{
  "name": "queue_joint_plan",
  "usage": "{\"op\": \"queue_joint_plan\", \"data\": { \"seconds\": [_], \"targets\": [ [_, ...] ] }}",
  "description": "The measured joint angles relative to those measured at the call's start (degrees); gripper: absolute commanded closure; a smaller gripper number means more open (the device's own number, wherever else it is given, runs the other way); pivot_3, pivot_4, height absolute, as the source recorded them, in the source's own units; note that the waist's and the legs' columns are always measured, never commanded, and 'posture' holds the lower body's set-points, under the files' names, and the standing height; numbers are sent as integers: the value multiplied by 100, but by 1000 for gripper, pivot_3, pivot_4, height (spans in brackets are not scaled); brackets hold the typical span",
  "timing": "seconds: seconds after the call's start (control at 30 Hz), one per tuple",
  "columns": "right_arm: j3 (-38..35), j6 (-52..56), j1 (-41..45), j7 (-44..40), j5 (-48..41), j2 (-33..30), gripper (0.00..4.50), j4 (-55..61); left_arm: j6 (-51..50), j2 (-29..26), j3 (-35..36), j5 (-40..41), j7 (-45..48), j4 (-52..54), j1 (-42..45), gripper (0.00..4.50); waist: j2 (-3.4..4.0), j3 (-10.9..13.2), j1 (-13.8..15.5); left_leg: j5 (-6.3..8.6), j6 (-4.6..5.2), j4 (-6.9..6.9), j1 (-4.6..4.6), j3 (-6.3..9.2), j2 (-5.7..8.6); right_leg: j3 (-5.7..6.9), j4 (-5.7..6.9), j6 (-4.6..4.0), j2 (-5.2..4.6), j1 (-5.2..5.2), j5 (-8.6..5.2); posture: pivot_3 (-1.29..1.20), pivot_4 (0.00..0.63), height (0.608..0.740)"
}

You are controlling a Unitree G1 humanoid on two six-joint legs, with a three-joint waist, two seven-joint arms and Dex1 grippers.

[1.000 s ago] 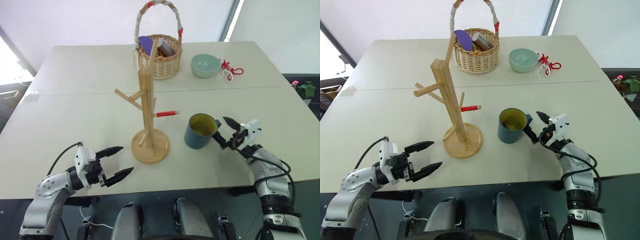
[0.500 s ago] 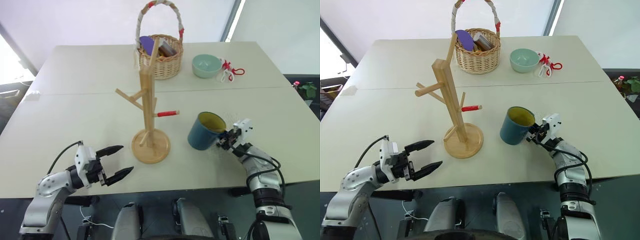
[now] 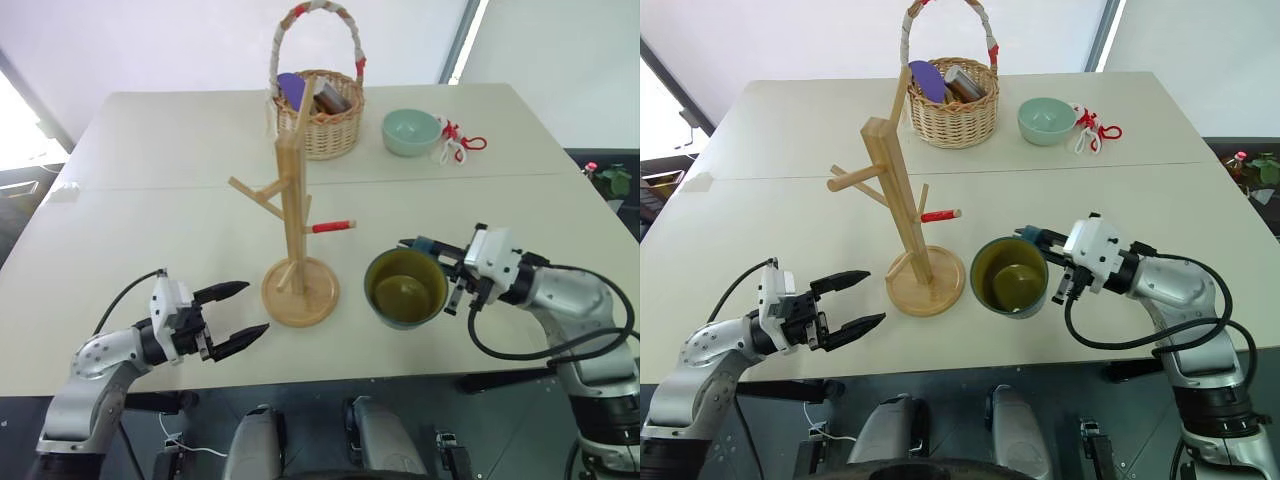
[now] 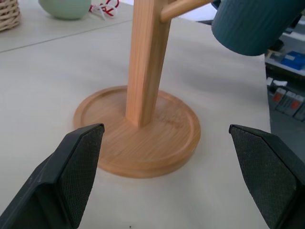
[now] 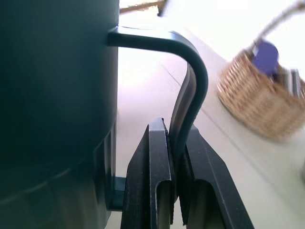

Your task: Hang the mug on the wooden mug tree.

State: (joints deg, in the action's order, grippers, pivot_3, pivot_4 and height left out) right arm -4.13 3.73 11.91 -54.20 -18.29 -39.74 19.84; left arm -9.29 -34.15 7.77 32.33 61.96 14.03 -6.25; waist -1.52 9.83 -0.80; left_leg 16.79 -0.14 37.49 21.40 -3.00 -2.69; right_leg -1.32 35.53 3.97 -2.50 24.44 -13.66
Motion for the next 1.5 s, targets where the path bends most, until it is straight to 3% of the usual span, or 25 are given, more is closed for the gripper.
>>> {"op": "queue_joint_plan", "data": {
  "seconds": [0.17,0.57,1.27,1.37,1.43,1.5],
  "targets": [
    [172,441,724,120,10,-130,4461,332,-358,-240,39,323,52,236,207,0,-3,0,10,0,0,0,5,2,1,0,-4,-1,-5,0,0,0,150,740],
    [740,782,1493,141,124,-92,4461,268,-1389,-975,714,1439,162,879,311,0,-3,2,2,0,0,0,6,0,4,0,-5,-1,-6,3,0,0,150,740],
    [1554,906,2167,43,748,119,4461,-218,-1531,-1015,878,1570,78,1103,315,0,-4,2,5,0,0,5,8,-1,6,1,-3,-1,-7,2,1,0,150,740],
    [1572,989,2169,13,744,159,3518,-217,-1545,-1015,876,1570,29,1107,394,0,-4,2,3,0,0,5,7,-1,6,1,-2,0,-6,2,1,0,150,740],
    [1573,994,2172,17,794,163,2501,-217,-1550,-1013,873,1570,28,1108,394,0,-4,2,2,0,0,5,8,-1,6,1,-3,-1,-7,2,1,0,150,740],
    [1573,984,2174,18,836,163,2501,-217,-1549,-1010,872,1569,32,1107,394,0,-4,2,1,0,0,5,7,-1,6,1,-2,-1,-6,2,1,0,150,740]
  ]
}}
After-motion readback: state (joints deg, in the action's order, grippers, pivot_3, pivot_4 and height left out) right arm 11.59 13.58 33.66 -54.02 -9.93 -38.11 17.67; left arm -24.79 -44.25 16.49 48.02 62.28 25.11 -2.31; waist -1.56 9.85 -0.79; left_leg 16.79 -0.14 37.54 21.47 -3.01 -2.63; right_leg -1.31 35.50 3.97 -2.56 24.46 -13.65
